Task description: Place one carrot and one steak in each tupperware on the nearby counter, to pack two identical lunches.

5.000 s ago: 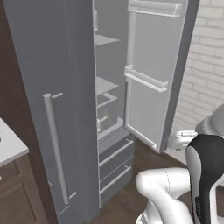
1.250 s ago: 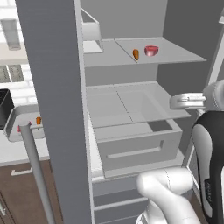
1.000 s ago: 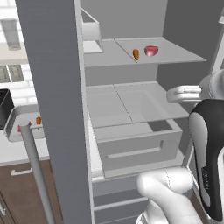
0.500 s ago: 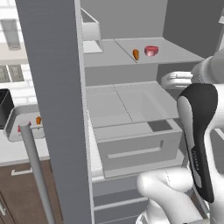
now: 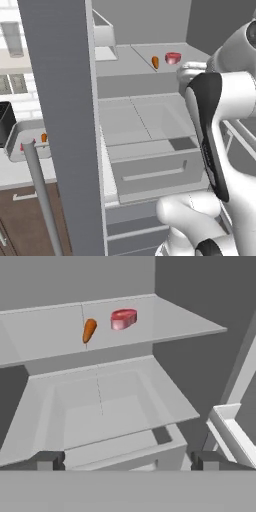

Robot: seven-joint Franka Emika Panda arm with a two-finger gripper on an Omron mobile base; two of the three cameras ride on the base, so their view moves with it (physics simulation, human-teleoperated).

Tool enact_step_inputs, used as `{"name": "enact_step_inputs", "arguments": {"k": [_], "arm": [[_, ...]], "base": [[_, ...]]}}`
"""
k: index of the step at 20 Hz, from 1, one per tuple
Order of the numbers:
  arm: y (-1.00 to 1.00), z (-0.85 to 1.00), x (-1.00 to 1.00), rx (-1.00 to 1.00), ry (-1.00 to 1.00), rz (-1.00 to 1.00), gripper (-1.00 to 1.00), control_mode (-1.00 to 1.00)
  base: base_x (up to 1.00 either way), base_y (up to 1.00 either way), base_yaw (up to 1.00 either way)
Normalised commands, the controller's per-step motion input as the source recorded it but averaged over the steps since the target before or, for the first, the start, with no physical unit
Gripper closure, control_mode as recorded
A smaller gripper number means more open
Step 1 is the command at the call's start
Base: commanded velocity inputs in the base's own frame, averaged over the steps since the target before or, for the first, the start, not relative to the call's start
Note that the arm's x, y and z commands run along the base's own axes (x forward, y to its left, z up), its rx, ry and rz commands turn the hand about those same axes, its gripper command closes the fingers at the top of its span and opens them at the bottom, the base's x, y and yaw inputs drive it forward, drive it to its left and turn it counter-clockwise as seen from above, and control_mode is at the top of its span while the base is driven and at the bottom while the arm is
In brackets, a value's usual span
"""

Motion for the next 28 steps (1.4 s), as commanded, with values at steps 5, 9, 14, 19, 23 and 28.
{"name": "enact_step_inputs", "arguments": {"k": [5,9,14,19,23,28], "arm": [[-0.16,0.01,0.51,0.01,0.0,-0.01,-1.0,-1.0],[-0.18,-0.01,0.61,0.0,0.0,0.0,-1.0,-1.0],[-0.17,-0.07,0.72,0.0,0.0,0.0,-1.0,-1.0],[-0.17,-0.02,0.78,0.01,0.01,0.0,-1.0,-1.0],[-0.14,-0.15,0.77,0.03,0.03,0.0,-1.0,-1.0],[-0.08,-0.23,0.72,0.02,0.02,0.0,-1.0,-1.0]], "base": [[0.0,0.0,0.0],[0.0,0.0,0.0],[0.0,0.0,0.0],[0.0,0.0,0.0],[0.0,0.0,0.0],[0.0,0.0,0.0]]}}
